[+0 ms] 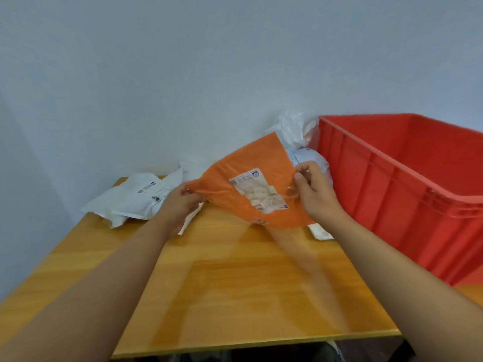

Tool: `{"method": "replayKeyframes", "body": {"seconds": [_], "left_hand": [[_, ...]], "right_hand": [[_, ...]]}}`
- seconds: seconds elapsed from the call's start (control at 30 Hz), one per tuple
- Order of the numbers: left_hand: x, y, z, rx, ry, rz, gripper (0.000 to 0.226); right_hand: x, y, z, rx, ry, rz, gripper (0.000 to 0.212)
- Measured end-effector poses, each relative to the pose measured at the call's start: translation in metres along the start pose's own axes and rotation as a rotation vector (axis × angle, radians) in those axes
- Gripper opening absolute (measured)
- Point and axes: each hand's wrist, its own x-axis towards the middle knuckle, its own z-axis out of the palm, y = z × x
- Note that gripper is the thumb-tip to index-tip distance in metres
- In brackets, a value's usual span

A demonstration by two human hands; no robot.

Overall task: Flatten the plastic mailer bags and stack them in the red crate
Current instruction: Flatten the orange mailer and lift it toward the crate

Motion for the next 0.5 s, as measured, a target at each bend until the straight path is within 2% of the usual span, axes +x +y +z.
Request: {"method": "replayKeyframes", "body": {"seconds": [0.07,0.17,0.23,0.33,0.4,0.5], "left_hand": [[0.001,0.011,0.003,-0.216,-0.063,-0.042,0.029],[-0.002,0.019,0.015,-0.192,-0.189,-0.066,0.018],[-0.005,0.023,0.027,-0.193,-0.164,-0.035,0.013],[-0.011,0.033,0.038,-0.244,-0.098,0.008,0.018],[-0.013,0.040,0.041,-0.255,-0.081,0.042,0.022],[-0.016,0.048,0.044,-0.243,-0.047,0.078,0.020]], "right_hand": [[0.007,-0.009,-0.006,0.044,0.065,0.061,0.024],[0.009,-0.019,-0.013,0.084,0.126,0.143,0.016],[0.008,-0.021,-0.017,0.062,0.155,0.175,0.018],[0.002,-0.027,-0.025,0.113,0.187,0.225,0.014],[-0.003,-0.032,-0.031,0.193,0.155,0.265,0.003],[-0.005,-0.036,-0.040,0.190,0.045,0.266,0.007]]}}
